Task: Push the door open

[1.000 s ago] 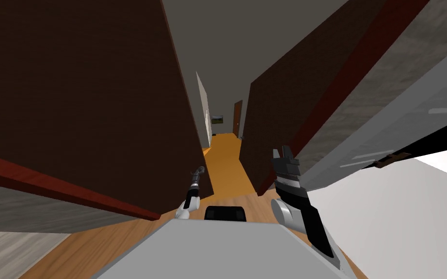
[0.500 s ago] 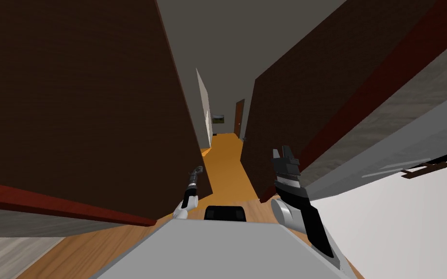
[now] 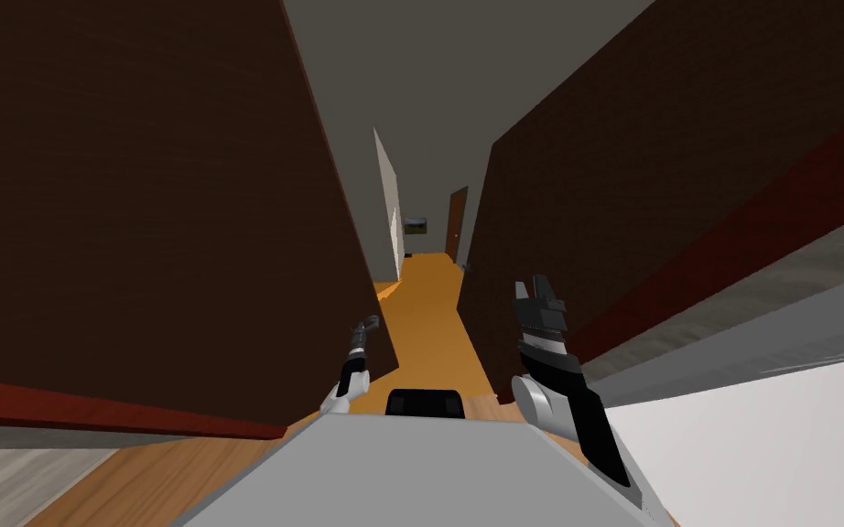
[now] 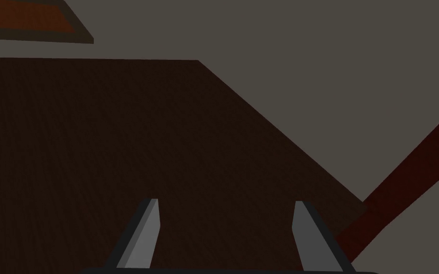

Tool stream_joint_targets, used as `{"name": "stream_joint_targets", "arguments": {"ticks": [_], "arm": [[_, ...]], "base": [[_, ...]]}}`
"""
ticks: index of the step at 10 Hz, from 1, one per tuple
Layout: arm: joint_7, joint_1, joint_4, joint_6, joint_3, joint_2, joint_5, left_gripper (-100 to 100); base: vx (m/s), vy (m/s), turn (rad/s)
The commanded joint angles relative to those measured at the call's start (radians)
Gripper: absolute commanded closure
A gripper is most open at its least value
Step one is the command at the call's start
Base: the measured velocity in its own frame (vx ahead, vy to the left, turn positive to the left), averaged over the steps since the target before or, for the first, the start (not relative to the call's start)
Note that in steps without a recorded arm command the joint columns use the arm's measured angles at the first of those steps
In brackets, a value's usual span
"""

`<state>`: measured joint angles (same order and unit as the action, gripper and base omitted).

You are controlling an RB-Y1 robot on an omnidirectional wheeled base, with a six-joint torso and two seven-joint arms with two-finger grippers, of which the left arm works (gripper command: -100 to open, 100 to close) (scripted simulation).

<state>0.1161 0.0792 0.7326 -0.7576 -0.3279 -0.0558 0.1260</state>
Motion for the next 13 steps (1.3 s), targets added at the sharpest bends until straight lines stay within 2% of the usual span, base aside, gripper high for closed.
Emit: {"name": "stream_joint_targets", "arguments": {"ticks": [1,6,11,13], "arm": [[0.008,0.017,-0.02,-0.021,-0.031,-0.017,0.016,100],[0.022,0.016,-0.02,-0.019,-0.083,-0.003,0.046,100],[0.031,0.015,-0.02,-0.017,-0.119,0.021,0.067,100],[0.023,0.004,-0.029,-0.021,-0.128,0.001,0.069,100]], "base": [[0.21,-0.005,0.066],[0.192,-0.039,0.067],[0.183,-0.032,0.062],[0.092,0.005,0.051]]}}
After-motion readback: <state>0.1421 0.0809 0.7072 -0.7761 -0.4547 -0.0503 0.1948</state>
